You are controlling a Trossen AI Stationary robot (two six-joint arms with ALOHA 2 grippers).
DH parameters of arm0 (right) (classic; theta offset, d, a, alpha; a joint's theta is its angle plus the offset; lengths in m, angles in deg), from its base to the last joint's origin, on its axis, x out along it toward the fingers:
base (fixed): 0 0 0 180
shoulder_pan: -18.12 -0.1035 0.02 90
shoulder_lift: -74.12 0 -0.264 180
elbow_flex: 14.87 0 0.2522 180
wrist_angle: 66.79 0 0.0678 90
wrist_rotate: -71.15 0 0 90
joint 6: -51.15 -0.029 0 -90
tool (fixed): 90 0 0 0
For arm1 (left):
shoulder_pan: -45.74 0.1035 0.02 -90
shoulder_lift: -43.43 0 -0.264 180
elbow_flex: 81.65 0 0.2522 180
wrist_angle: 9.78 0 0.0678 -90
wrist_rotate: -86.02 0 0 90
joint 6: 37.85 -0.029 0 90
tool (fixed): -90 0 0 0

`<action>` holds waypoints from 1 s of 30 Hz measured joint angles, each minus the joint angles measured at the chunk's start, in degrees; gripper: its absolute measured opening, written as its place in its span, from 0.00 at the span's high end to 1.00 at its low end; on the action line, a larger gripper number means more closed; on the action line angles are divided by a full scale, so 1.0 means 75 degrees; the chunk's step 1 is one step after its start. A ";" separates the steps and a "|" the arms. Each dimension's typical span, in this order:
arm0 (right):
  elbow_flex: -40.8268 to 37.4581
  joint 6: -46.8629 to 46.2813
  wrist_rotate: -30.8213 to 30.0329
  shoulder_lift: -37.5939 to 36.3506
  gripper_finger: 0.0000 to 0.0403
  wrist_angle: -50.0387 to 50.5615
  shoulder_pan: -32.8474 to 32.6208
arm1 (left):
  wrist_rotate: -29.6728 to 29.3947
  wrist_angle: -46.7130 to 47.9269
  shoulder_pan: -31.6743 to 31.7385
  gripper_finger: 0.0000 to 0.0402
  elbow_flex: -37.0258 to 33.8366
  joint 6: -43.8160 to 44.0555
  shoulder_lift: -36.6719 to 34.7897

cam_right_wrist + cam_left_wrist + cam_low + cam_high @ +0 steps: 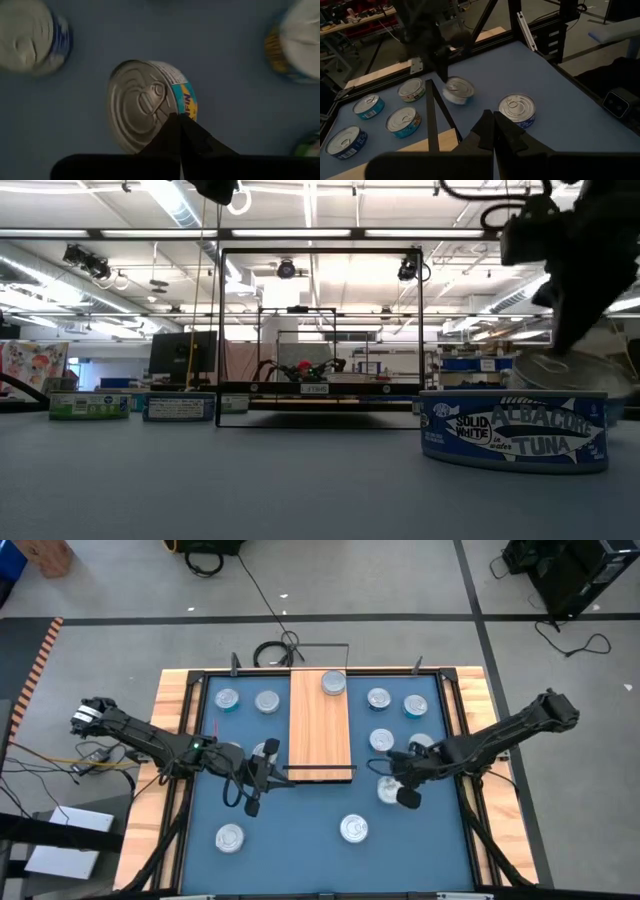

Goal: Stack canned seafood by type on shelf
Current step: Put the yellow-blue tuna can on the shelf

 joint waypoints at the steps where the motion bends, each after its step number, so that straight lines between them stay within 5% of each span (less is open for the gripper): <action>1: 0.0000 -0.0138 -0.0161 -0.0147 1.00 0.0016 -0.0014 | -0.0002 0.0000 0.0000 0.99 0.0000 0.0000 0.0000; 21: 0.0027 -0.1156 -0.1168 -0.0590 1.00 -0.0651 0.0098 | -0.0070 -0.0009 0.0000 0.99 0.0000 0.0029 0.0000; 30: 0.0029 0.0047 -0.0721 -0.0553 0.98 -0.0796 0.0193 | -0.0070 -0.0005 -0.0008 0.99 0.0000 0.0043 0.0000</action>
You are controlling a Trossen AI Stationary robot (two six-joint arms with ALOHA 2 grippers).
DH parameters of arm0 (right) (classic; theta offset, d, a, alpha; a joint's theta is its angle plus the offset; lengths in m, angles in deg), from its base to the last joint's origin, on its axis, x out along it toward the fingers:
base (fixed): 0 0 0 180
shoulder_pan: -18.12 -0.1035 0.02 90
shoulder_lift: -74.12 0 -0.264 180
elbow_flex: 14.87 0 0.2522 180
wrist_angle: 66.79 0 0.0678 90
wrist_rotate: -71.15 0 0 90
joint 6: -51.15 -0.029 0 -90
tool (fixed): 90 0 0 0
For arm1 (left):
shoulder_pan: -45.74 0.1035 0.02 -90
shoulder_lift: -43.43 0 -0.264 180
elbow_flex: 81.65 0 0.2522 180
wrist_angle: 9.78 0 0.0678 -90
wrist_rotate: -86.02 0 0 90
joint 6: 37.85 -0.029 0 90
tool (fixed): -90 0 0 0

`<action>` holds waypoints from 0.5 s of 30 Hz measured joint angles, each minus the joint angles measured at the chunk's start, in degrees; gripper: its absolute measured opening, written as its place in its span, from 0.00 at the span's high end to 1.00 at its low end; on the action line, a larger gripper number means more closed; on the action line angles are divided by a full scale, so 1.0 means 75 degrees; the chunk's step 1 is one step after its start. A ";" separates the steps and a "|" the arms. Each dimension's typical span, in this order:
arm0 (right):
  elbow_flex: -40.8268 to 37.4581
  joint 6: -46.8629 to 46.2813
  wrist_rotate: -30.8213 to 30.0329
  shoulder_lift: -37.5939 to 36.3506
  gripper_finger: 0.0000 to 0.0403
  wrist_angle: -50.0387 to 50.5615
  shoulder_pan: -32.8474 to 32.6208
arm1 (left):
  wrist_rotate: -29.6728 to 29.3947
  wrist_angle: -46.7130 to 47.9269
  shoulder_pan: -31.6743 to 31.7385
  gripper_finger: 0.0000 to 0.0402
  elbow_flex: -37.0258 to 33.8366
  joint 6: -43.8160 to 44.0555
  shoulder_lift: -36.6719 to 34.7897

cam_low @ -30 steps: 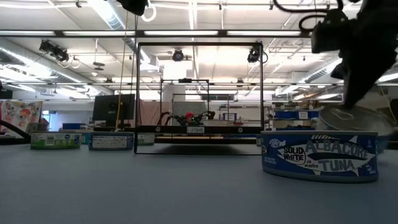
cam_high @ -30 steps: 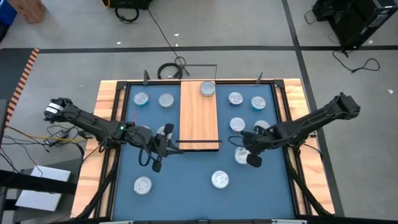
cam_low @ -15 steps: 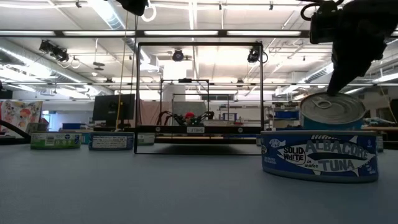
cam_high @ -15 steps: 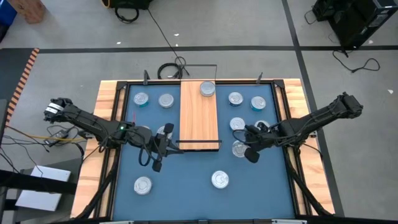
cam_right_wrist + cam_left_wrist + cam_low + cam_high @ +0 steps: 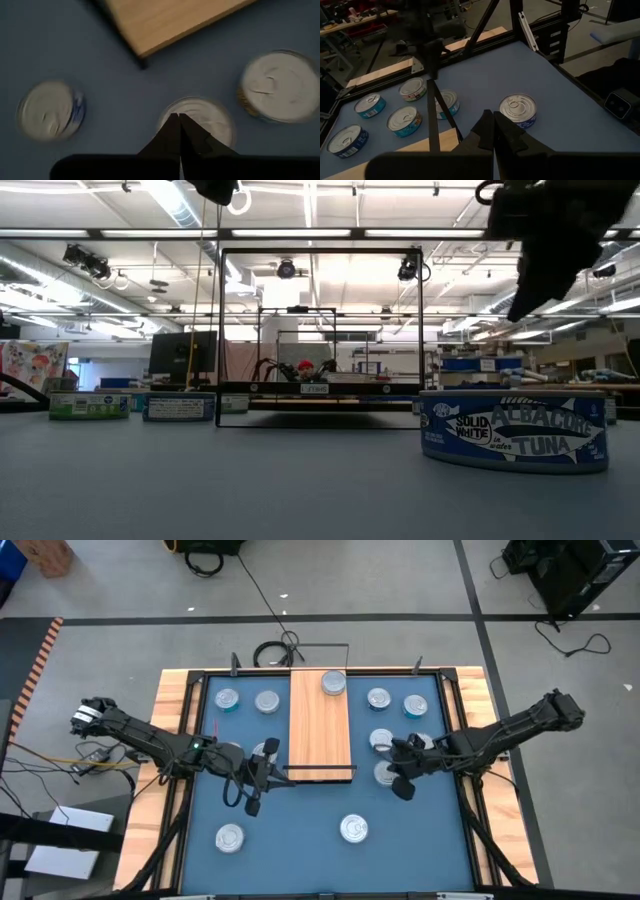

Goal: Stack canned seafood by type on shelf
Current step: Put the yellow-blue tuna can on the shelf

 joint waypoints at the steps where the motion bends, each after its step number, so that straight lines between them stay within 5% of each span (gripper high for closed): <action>1: 0.0000 0.0175 0.0094 0.0060 0.96 0.0013 -0.0129 | -0.0001 0.0002 -0.0001 0.99 0.0000 0.0001 0.0000; 10: 0.0003 0.1701 0.0015 0.1741 0.69 0.0116 -0.1232 | 0.0000 0.0007 -0.0001 0.99 0.0000 -0.0002 0.0000; 15: 0.0003 0.2075 -0.0825 0.2676 0.64 0.0177 -0.1591 | -0.0001 0.0008 -0.0001 0.99 0.0000 -0.0003 0.0000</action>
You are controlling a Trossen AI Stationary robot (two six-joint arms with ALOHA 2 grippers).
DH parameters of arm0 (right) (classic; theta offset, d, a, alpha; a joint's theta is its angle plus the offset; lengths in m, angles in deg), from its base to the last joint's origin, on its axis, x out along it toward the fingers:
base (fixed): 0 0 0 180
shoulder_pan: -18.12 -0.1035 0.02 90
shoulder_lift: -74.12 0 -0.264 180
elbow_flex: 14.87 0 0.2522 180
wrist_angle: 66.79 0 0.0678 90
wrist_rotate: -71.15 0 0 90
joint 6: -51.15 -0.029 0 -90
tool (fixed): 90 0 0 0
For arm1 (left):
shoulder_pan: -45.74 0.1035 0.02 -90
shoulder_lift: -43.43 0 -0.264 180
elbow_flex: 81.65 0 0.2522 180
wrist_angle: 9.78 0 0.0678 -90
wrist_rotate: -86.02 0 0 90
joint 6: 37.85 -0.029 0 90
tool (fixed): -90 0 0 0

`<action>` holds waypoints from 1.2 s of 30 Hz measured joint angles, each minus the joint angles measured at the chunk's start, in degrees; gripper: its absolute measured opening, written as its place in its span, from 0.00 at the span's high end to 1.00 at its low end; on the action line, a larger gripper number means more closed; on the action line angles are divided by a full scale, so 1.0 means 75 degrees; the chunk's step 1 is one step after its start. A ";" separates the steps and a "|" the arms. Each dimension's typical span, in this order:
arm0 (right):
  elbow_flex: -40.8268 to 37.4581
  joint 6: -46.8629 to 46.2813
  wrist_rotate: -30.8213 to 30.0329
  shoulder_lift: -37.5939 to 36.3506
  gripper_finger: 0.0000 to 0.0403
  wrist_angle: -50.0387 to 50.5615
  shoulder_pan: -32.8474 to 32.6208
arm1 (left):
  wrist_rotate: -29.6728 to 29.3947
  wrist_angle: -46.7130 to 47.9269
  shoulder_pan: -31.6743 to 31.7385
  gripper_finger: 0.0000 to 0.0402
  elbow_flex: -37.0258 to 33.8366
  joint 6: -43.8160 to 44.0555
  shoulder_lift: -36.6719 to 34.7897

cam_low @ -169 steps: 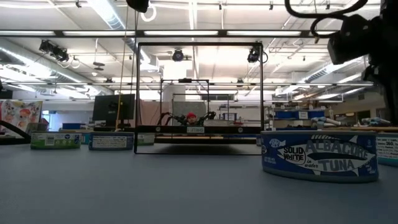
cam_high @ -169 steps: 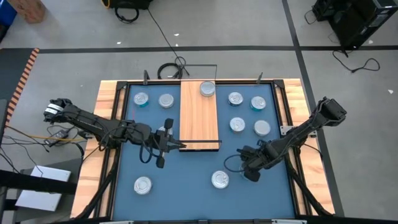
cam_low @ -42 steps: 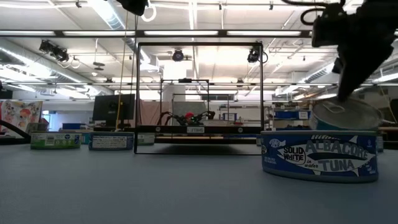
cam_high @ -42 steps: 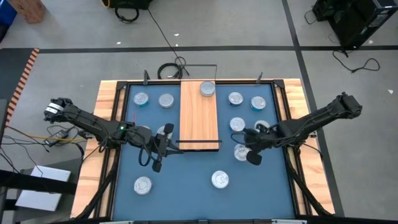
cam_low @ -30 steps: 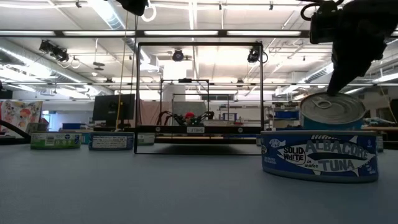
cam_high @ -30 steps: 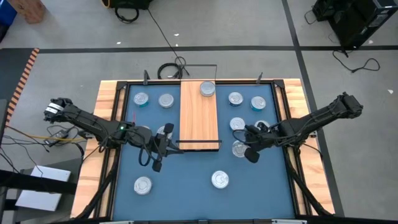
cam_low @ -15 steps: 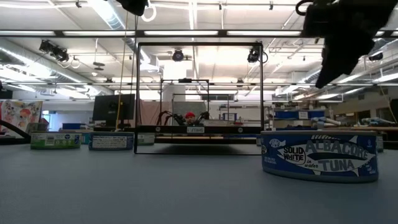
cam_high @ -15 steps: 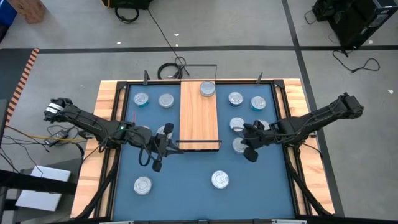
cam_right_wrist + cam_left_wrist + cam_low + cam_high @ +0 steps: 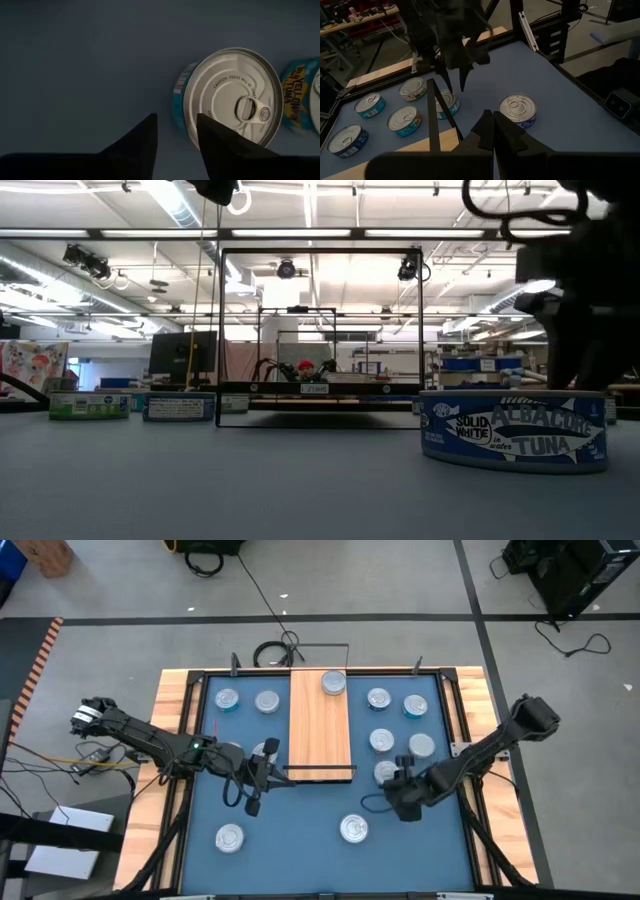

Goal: Stack canned seafood by type on shelf
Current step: Put the yellow-blue tuna can on the shelf

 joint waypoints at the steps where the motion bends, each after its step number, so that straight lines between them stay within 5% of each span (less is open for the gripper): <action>1: 0.0000 0.0060 -0.0177 0.0156 0.65 0.0003 -0.0055 | -0.0001 0.0000 0.0000 0.99 0.0000 -0.0002 0.0000; 7: 0.0023 0.0360 -0.1232 0.0825 0.74 0.0006 -0.0219 | -0.0001 0.0003 0.0000 0.99 0.0000 -0.0002 0.0000; 14: 0.0038 0.0349 -0.1246 0.0875 0.97 0.0003 -0.0206 | -0.0001 0.0003 0.0000 0.99 0.0000 -0.0002 0.0000; 22: 0.0574 0.0162 -0.0709 0.0437 0.99 0.0434 -0.0186 | -0.0001 0.0000 0.0000 0.99 0.0003 -0.0002 0.0000; 36: 0.0758 0.0046 -0.1795 -0.0855 1.00 0.0705 0.0084 | -0.0044 0.0012 0.0000 0.99 0.0003 -0.0005 0.0000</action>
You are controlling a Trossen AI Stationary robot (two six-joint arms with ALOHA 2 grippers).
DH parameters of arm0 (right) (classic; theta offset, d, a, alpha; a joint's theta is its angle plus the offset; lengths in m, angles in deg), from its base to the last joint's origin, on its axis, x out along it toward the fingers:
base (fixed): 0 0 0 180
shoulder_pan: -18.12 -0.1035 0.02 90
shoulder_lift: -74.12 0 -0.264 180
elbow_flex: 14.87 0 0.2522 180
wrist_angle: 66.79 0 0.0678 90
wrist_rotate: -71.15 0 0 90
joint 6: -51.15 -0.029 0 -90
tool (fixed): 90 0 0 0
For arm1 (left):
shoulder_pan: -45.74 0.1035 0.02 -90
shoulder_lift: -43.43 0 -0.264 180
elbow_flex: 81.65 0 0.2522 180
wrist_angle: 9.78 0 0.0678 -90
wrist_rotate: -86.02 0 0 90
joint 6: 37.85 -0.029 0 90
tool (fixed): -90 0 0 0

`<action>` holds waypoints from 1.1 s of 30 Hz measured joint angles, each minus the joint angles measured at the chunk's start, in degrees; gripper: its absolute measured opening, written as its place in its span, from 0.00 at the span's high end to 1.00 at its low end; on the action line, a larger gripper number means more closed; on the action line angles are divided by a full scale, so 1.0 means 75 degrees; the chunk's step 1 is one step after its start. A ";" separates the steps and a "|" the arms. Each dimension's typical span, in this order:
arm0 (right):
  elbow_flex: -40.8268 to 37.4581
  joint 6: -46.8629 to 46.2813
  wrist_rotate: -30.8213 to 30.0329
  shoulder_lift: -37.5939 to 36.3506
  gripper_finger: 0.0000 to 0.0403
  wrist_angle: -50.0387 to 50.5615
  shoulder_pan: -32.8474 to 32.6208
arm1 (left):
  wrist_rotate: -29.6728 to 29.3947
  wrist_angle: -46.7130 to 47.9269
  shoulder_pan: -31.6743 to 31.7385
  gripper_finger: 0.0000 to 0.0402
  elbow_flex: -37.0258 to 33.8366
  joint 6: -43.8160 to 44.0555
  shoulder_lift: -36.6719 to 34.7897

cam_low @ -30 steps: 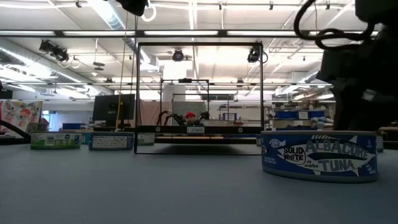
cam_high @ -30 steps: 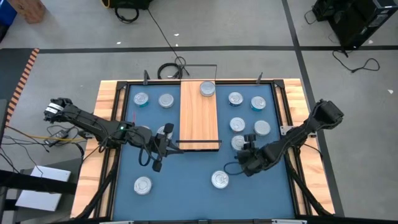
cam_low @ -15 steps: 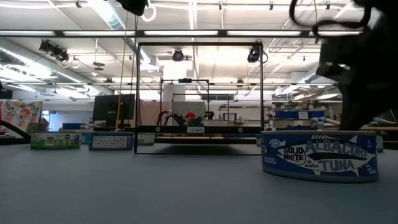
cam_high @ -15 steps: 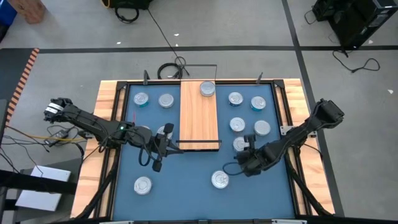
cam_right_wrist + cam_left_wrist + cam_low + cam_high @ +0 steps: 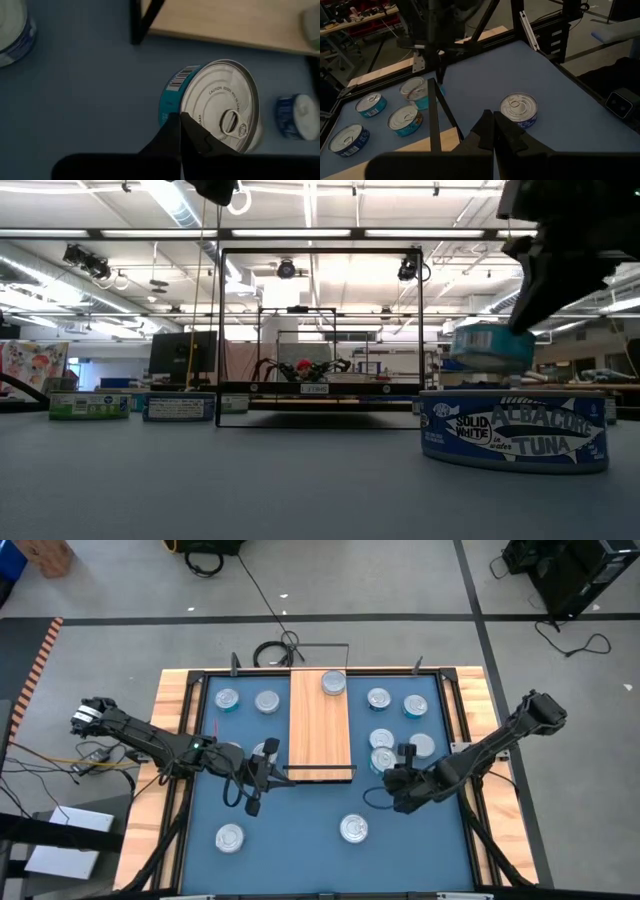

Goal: Stack canned seafood by type on shelf
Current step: Put the yellow-blue tuna can on the shelf

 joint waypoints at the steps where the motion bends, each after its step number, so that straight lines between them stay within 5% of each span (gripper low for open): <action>1: 0.0000 0.0115 -0.0053 -0.0064 1.00 0.0000 0.0073 | -0.0011 0.0000 0.0000 0.99 0.0000 0.0000 0.0000; 14: 0.0046 0.3908 -0.0154 -0.0275 1.00 -0.1978 0.2347 | 0.0516 -0.0125 0.0039 0.99 0.0000 0.0297 0.0086; 20: 0.0765 0.5636 0.0806 -0.0275 1.00 -0.2119 0.3662 | 0.0715 -0.0046 0.0139 0.99 0.0006 0.0328 0.0163; 26: 0.1355 0.7549 0.2642 -0.0229 1.00 -0.2012 0.4907 | 0.0997 -0.0108 0.0245 0.99 0.0006 0.0154 0.0163; 33: 0.1854 0.9098 0.3607 0.0912 1.00 -0.1619 0.5737 | 0.1212 -0.0154 0.0389 0.99 0.0006 0.0152 0.0163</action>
